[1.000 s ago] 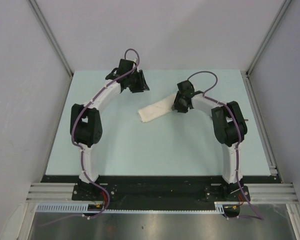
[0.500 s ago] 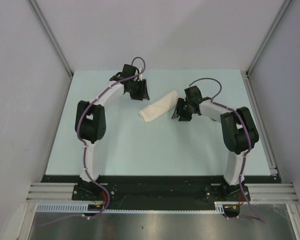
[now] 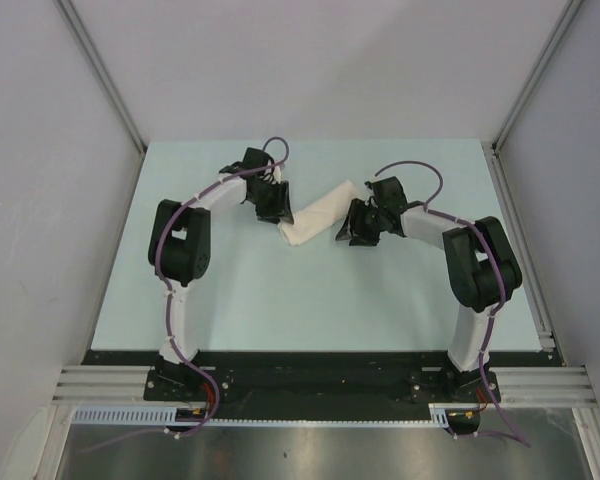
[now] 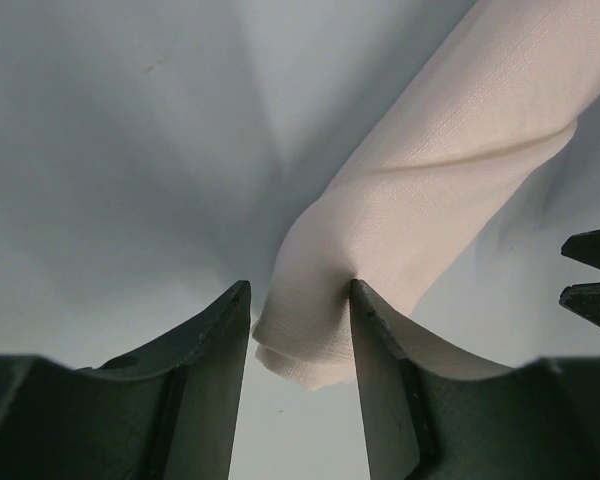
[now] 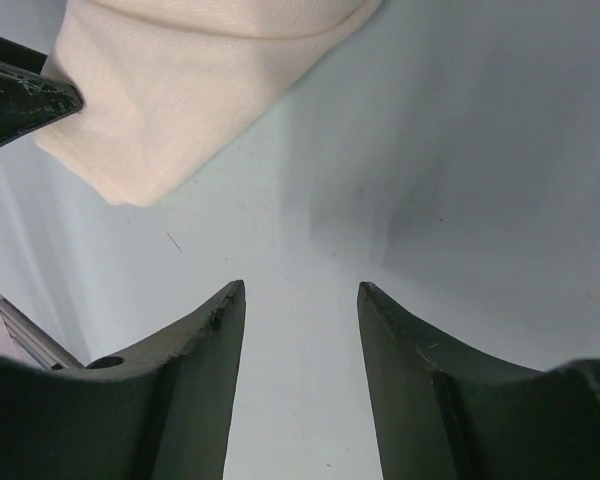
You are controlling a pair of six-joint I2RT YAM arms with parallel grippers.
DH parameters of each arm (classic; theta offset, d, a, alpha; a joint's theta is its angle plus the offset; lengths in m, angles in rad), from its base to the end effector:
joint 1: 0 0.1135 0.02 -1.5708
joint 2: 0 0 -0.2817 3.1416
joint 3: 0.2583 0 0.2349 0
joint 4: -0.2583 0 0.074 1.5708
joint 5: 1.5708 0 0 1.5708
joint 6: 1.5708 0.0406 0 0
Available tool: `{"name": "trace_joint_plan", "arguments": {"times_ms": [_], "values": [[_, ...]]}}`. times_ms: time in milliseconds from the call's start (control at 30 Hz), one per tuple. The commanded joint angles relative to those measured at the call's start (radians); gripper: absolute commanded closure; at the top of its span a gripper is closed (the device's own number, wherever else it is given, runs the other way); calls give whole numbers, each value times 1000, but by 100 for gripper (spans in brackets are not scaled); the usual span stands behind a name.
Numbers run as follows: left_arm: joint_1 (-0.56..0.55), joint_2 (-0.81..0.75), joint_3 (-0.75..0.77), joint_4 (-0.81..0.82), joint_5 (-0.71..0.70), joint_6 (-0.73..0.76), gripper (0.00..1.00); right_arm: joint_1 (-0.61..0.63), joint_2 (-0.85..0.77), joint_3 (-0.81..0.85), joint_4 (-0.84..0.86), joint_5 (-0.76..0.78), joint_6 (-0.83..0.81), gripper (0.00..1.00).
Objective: Fold the napkin into a case and place the utensils inside
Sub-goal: Move the smaller rectangle folded napkin to the corner of the board.
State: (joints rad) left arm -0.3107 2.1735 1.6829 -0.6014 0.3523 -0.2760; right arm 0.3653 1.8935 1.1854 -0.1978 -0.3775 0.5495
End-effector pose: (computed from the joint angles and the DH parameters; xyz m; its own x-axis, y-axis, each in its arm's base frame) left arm 0.4336 -0.1540 0.1920 -0.9325 0.0308 -0.3598 0.1914 0.8870 -0.4202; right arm 0.3587 0.1532 0.1906 -0.9112 0.1713 -0.3747 -0.0804 0.8180 0.5696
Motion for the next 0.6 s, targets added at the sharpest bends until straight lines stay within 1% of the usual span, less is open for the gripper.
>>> {"name": "trace_joint_plan", "arguments": {"times_ms": [0,100,133,200,233,333,367,400,467,500,567], "values": [[16,22,-34,54,59,18,51,0,-28,2,44,-24,7,46],[25,35,-64,89,65,9,54,1,-17,-3,66,-32,15,46],[30,39,-69,97,68,6,56,1,-11,-4,72,-37,33,46],[32,48,-75,112,68,-3,57,0,4,-3,106,-40,72,46],[35,49,-77,117,74,-6,57,0,22,-12,122,-46,131,46],[38,54,-89,144,106,-29,61,0,67,-38,260,-89,258,46],[39,58,-94,152,149,-44,63,0,79,-65,305,-103,350,46],[42,63,-100,160,169,-55,68,0,88,-81,398,-109,386,46],[47,69,-114,178,203,-89,73,1,105,-122,518,-116,481,46],[47,65,-139,189,232,-103,78,0,108,-127,531,-120,498,47],[44,49,-175,238,269,-170,83,-3,86,-132,496,-92,472,48]]}}
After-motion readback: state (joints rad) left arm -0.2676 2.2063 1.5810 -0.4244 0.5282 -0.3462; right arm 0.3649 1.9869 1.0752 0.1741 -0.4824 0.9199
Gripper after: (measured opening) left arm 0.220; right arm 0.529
